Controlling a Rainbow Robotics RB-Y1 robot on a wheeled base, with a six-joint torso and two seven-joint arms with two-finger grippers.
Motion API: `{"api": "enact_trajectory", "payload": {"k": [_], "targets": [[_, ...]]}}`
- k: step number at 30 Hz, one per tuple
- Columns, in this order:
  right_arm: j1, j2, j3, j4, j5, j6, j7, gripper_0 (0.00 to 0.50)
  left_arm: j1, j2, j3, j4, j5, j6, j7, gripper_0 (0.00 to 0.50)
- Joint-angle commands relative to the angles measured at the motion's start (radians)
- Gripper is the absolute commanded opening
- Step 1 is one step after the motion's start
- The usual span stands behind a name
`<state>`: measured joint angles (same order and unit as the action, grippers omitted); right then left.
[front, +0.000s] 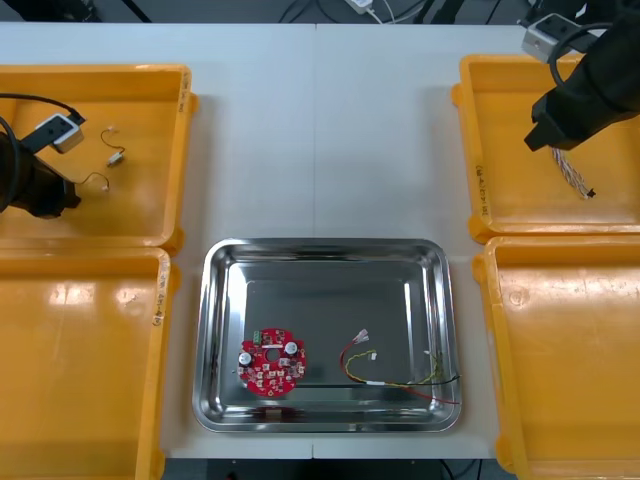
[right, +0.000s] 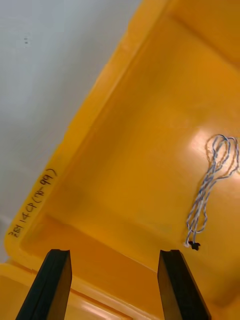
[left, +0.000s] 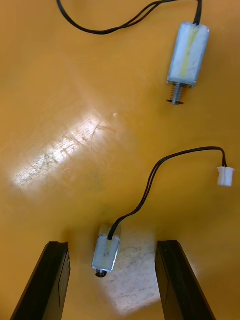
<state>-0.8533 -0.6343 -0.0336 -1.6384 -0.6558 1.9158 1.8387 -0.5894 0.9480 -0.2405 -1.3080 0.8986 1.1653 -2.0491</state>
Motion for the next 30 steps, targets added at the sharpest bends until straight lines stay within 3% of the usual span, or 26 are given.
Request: {"api": "enact_trajectory", "payload": {"k": [1, 8, 9, 11, 13, 20, 30], "targets": [[-0.052, -0.054, -0.085, 0.051, 0.022, 0.004, -0.035, 0.500, 0.010, 0.003, -0.014, -0.002, 0.010, -0.021, -0.106, 0.500], [-0.081, -0.090, -0.109, 0.155, 0.044, 0.004, -0.039, 0.500, 0.010, 0.000, -0.019, 0.019, 0.013, -0.032, -0.112, 0.500], [-0.087, -0.088, -0.120, 0.173, 0.051, 0.004, -0.041, 0.500, 0.010, 0.000, -0.017, 0.024, 0.016, -0.035, -0.115, 0.461], [-0.096, -0.090, -0.140, 0.210, 0.062, 0.004, -0.045, 0.500, 0.010, -0.002, -0.017, 0.030, 0.019, -0.038, -0.121, 0.183], [-0.113, -0.088, -0.157, 0.249, 0.068, 0.004, -0.050, 0.500, 0.010, -0.002, -0.017, 0.038, 0.022, -0.039, -0.125, 0.000], [-0.194, -0.088, -0.172, 0.423, 0.107, -0.051, -0.073, 0.500, 0.010, -0.002, -0.019, 0.053, 0.042, -0.052, -0.135, 0.000], [-0.236, -0.053, -0.170, 0.572, 0.153, -0.170, -0.085, 0.500, 0.002, 0.001, -0.010, 0.050, 0.054, -0.047, -0.132, 0.000]]}}
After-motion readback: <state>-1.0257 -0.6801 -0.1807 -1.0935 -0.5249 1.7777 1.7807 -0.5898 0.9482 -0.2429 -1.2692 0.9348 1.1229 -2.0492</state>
